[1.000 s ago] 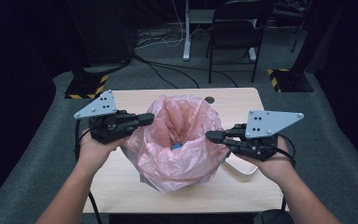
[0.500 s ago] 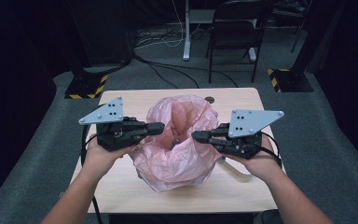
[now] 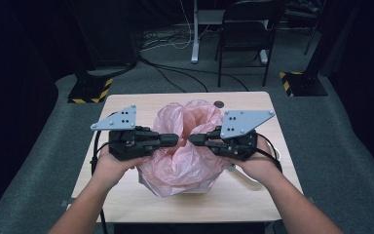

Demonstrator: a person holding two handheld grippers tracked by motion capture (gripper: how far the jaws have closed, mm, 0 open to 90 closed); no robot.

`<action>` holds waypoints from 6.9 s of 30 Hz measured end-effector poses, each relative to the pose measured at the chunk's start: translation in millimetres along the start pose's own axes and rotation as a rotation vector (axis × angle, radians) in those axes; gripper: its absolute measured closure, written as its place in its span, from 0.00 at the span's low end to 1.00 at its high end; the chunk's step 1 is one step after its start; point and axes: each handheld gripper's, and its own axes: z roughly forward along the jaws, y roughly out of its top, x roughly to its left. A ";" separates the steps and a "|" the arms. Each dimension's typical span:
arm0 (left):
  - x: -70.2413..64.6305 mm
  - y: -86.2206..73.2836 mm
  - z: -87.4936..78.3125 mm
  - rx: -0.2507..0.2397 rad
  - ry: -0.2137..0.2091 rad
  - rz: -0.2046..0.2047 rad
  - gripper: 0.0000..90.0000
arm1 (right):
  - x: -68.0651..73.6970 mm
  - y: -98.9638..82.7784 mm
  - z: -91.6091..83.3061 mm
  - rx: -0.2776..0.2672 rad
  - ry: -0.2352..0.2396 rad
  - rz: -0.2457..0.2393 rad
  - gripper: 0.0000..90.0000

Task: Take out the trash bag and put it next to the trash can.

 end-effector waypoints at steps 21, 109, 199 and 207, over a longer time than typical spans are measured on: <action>-2.5 1.1 -3.0 -0.014 0.022 -0.036 0.47 | 0.3 0.7 14.1 0.029 -0.003 -0.007 1.00; 13.2 61.5 -50.1 -0.077 0.239 0.064 0.99 | 4.8 -39.4 -57.7 -0.090 -0.184 0.081 0.65; 45.9 -0.4 -154.7 -0.113 0.527 -0.068 0.98 | 14.6 -64.0 -65.6 -0.025 -0.238 0.123 0.63; 49.0 -13.0 -150.8 -0.094 0.549 -0.074 0.98 | 14.4 -71.7 -67.5 -0.018 -0.259 0.131 0.63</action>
